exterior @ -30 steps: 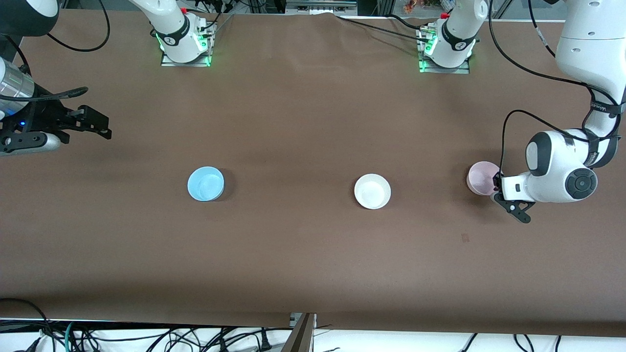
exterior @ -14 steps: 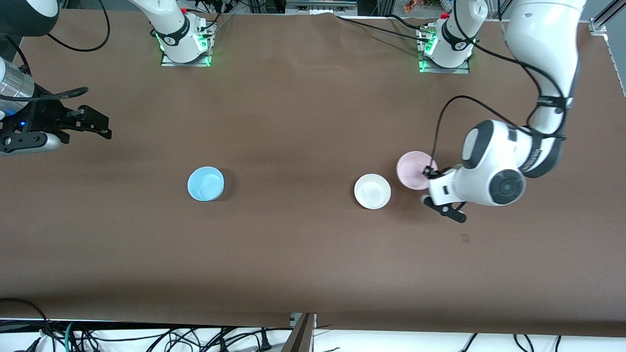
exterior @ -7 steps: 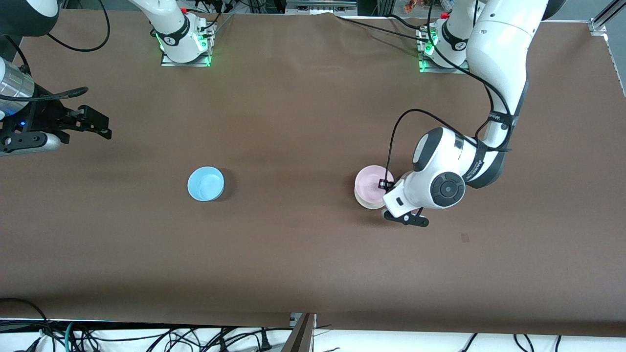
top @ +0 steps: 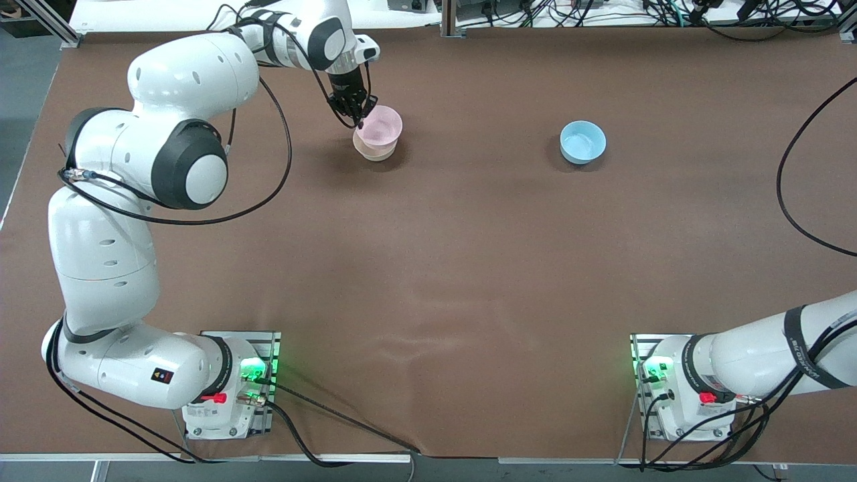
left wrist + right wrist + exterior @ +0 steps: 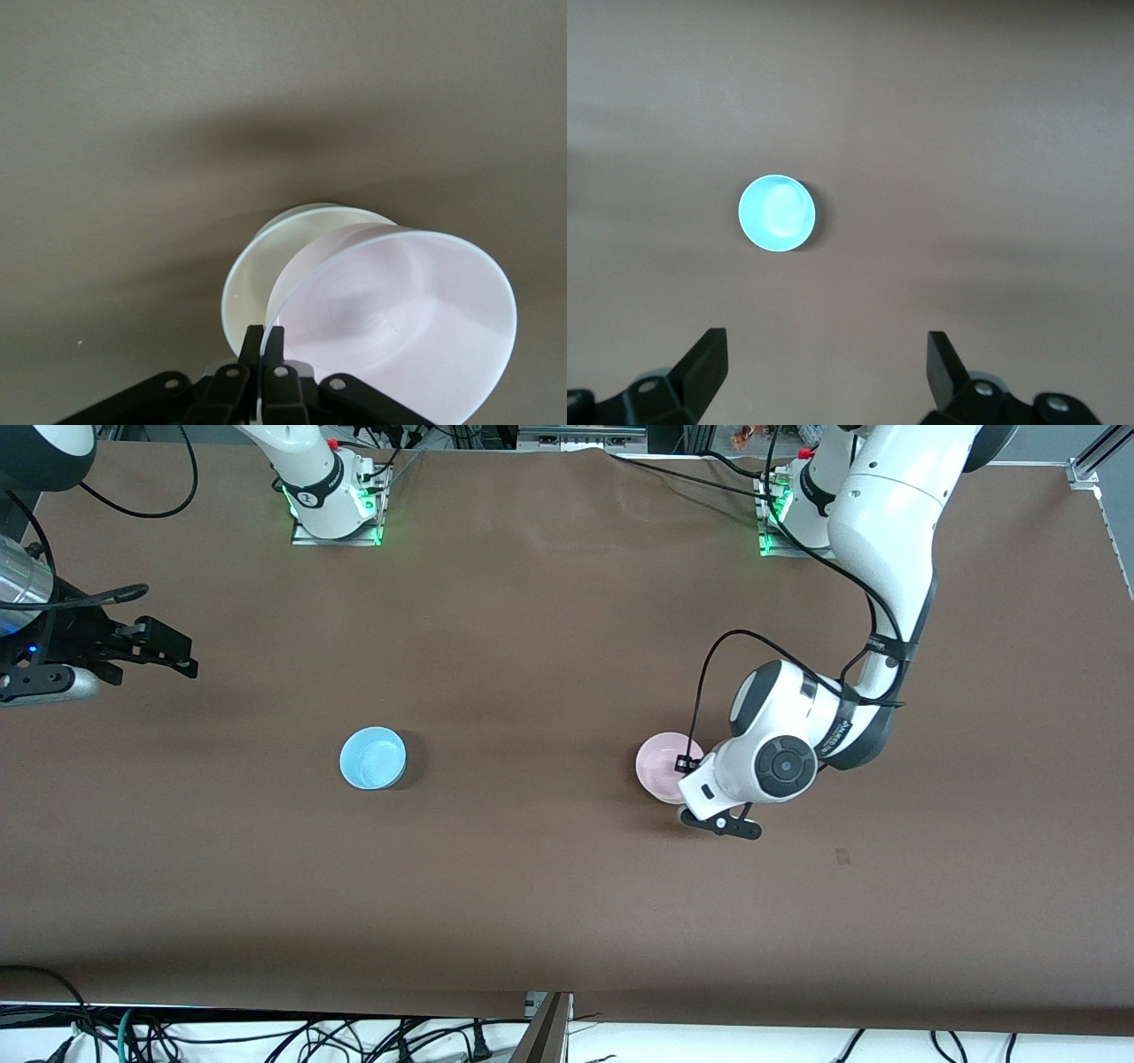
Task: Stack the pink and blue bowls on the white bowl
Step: 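Lower the pink bowl into the white bowl and open the left gripper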
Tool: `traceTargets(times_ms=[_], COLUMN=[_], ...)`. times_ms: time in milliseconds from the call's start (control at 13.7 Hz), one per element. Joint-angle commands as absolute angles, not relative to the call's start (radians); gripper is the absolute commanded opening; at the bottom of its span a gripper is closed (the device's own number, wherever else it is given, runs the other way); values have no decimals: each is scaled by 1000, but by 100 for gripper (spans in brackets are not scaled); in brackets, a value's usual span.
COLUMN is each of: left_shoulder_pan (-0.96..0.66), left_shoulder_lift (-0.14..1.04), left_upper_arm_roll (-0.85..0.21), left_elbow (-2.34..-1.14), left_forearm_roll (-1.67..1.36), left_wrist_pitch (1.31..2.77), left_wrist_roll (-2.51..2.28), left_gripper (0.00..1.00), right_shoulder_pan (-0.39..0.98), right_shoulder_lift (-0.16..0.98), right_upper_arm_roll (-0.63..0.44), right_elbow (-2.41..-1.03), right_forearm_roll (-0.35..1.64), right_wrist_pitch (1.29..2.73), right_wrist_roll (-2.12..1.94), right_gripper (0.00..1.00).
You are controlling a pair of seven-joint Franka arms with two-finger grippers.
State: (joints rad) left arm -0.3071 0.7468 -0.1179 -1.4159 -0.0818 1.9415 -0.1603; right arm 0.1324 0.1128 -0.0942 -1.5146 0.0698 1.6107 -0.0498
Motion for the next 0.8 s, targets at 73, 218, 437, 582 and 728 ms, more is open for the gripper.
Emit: traceTargets(times_ms=[73, 218, 437, 582, 728], left_shoulder_pan=[-330, -334, -330, -328, -327], left_shoulder_lift=[762, 764, 762, 759, 755], left_upper_arm_roll=[-98, -98, -98, -98, -98], left_elbow=[-1396, -1396, -1396, -1393, -1385], left_forearm_roll=[-29, -29, -29, -29, -41], left_wrist_pitch=[1940, 1940, 1940, 1940, 1940], left_wrist_roll=[-175, -178, -178, -176, -178], left_gripper=[0, 0, 12, 46, 55], right_shoulder_pan=[114, 94, 87, 86, 84], right_shoulder_lift=[118, 118, 118, 123, 184], right_upper_arm_roll=[-98, -98, -98, -97, -98], right_elbow=[-1497, -1497, -1497, -1497, -1497], right_forearm_roll=[130, 130, 133, 165, 204], right_wrist_pitch=[1606, 1606, 1608, 1614, 1599], right_wrist_roll=[-44, -48, -51, -45, -54], right_gripper=[99, 99, 99, 99, 99])
